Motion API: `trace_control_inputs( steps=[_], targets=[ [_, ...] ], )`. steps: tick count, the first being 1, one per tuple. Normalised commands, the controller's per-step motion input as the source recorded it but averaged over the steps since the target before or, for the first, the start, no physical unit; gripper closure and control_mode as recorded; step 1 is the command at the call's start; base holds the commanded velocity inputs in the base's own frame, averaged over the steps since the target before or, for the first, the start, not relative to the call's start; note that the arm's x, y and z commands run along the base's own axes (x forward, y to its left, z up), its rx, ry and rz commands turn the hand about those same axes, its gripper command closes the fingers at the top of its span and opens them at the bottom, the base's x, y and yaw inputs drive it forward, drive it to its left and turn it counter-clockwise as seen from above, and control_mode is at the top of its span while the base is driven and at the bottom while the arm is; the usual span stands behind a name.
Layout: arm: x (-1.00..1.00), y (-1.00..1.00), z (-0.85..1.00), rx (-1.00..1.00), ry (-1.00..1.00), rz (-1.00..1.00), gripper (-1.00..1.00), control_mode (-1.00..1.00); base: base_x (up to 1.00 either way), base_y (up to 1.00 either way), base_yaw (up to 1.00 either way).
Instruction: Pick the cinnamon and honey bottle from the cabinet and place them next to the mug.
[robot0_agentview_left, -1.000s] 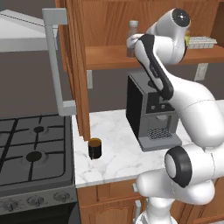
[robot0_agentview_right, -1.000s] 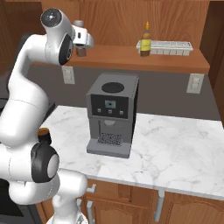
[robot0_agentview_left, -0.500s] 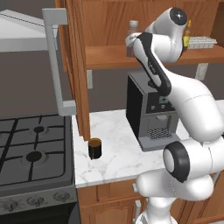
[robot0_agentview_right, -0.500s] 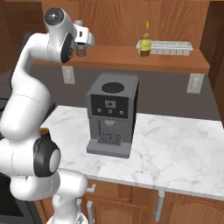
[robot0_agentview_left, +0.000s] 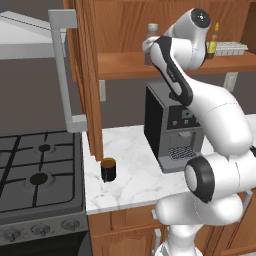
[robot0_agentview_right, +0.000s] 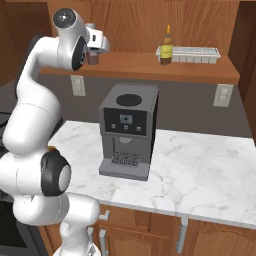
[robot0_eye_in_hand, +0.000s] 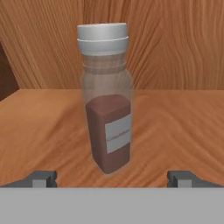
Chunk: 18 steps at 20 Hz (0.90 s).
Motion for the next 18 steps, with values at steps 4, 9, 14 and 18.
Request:
trace_control_inputs(
  steps=[4, 9, 14, 18],
  targets=[
    [0.12, 0.0, 0.0, 0.0, 0.0, 0.0, -1.0, -1.0, 0.0, 0.0, 0.0],
    [0.12, 0.0, 0.0, 0.0, 0.0, 0.0, -1.0, -1.0, 0.0, 0.0, 0.0],
    [0.08, 0.01, 0.0, 0.0, 0.0, 0.0, -1.0, -1.0, 0.0, 0.0, 0.0],
    [0.1, 0.0, 0.0, 0.0, 0.0, 0.0, -1.0, -1.0, 0.0, 0.0, 0.0]
  ],
)
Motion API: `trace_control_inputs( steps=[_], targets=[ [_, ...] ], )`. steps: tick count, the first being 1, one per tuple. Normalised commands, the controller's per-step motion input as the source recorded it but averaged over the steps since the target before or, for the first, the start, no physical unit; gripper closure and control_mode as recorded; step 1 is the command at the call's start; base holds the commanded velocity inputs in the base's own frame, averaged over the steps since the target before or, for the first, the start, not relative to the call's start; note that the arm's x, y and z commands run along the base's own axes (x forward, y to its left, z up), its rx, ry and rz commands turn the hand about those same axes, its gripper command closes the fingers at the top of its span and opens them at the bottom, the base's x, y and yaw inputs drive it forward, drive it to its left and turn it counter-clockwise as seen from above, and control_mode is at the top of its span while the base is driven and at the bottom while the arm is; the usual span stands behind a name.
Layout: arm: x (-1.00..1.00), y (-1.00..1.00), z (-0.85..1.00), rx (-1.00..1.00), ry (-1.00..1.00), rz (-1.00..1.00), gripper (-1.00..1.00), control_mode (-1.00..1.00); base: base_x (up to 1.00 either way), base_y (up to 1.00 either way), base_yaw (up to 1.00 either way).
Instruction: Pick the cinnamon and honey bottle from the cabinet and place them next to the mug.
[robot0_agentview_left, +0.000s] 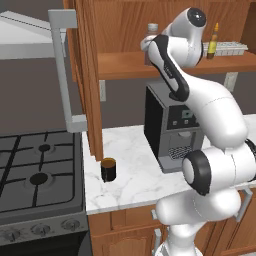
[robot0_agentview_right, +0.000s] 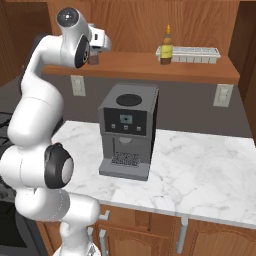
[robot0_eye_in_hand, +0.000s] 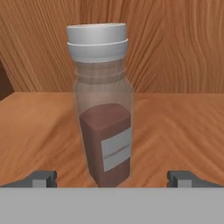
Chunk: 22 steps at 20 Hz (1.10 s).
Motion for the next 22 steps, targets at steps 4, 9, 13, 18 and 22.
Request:
trace_control_inputs(
  steps=[4, 9, 13, 18, 22],
  targets=[
    [0.05, 0.01, 0.0, 0.0, 0.0, 0.0, -1.0, -1.0, 0.0, 0.0, 0.0],
    [0.06, 0.03, 0.0, 0.0, 0.0, 0.0, -1.0, -1.0, 0.0, 0.0, 0.0],
    [0.06, 0.04, 0.0, 0.0, 0.0, 0.0, -1.0, -1.0, 0.0, 0.0, 0.0],
    [0.05, 0.04, 0.0, 0.0, 0.0, 0.0, -1.0, -1.0, 0.0, 0.0, 0.0],
    [0.04, 0.0, 0.0, 0.0, 0.0, 0.0, -1.0, -1.0, 0.0, 0.0, 0.0]
  ],
)
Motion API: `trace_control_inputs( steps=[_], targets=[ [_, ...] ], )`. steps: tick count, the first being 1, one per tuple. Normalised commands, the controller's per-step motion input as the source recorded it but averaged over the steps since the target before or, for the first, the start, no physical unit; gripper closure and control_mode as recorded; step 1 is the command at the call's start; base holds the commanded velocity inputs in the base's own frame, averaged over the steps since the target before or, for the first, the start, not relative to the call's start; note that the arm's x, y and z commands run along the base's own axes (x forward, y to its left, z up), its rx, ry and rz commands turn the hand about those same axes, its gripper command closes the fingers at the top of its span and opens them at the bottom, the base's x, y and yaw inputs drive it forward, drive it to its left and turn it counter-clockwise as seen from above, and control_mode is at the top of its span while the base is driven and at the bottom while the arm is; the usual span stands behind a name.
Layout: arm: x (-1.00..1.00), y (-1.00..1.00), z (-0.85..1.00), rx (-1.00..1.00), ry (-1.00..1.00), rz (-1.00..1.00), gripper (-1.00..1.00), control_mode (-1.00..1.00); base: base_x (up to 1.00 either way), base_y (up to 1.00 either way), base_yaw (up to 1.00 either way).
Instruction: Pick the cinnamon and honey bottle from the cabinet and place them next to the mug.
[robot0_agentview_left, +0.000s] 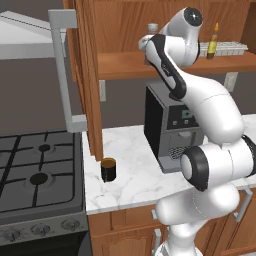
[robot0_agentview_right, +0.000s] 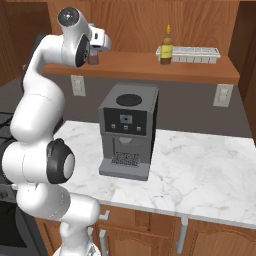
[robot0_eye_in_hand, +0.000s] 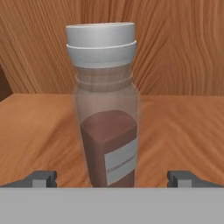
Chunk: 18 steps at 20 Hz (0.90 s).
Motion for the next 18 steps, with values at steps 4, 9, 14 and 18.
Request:
trace_control_inputs(
  steps=[4, 9, 14, 18],
  targets=[
    [0.08, 0.0, 0.0, 0.0, 0.0, 0.0, -1.0, -1.0, 0.0, 0.0, 0.0],
    [0.16, 0.0, 0.0, 0.0, 0.0, 0.0, -1.0, -1.0, 0.0, 0.0, 0.0],
    [0.18, 0.0, 0.0, 0.0, 0.0, 0.0, -1.0, -1.0, 0.0, 0.0, 0.0],
    [0.18, 0.0, 0.0, 0.0, 0.0, 0.0, -1.0, -1.0, 0.0, 0.0, 0.0]
  ],
)
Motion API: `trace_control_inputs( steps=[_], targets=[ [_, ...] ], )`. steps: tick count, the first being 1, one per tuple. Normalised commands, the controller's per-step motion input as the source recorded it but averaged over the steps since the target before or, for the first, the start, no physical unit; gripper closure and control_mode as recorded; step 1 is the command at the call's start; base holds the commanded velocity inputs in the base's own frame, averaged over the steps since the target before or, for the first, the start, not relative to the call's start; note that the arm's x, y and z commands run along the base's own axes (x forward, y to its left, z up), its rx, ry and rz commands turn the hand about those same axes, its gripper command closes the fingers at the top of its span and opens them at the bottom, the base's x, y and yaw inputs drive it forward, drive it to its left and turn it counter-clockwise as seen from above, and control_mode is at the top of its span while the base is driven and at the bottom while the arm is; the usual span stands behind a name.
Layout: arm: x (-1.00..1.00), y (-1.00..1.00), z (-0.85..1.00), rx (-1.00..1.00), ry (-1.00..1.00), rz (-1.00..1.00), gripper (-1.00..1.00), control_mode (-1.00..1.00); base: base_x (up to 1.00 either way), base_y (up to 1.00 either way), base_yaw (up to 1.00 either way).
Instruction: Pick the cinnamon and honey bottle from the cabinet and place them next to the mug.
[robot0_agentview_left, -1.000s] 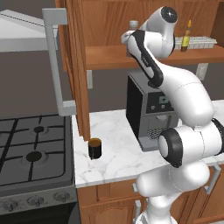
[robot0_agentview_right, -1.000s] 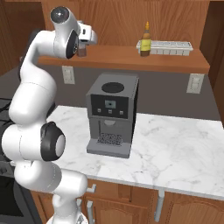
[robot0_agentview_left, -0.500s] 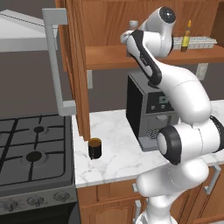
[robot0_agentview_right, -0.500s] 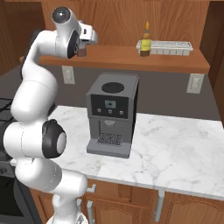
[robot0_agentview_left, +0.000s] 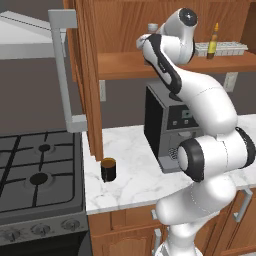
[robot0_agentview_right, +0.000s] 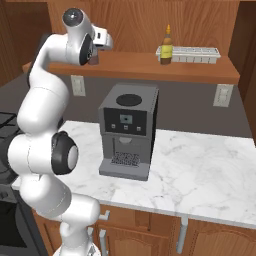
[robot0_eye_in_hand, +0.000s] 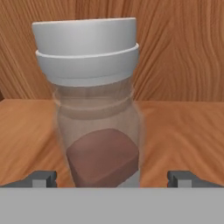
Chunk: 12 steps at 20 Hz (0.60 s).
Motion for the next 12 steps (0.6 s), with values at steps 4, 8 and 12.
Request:
trace_control_inputs(
  steps=[4, 8, 12],
  targets=[
    [0.12, 0.0, 0.0, 0.0, 0.0, 0.0, -1.0, -1.0, 0.0, 0.0, 0.0],
    [0.04, 0.0, 0.0, 0.0, 0.0, 0.0, -1.0, -1.0, 0.0, 0.0, 0.0],
    [0.0, 0.0, 0.0, 0.0, 0.0, 0.0, -1.0, -1.0, 0.0, 0.0, 0.0]
  ],
)
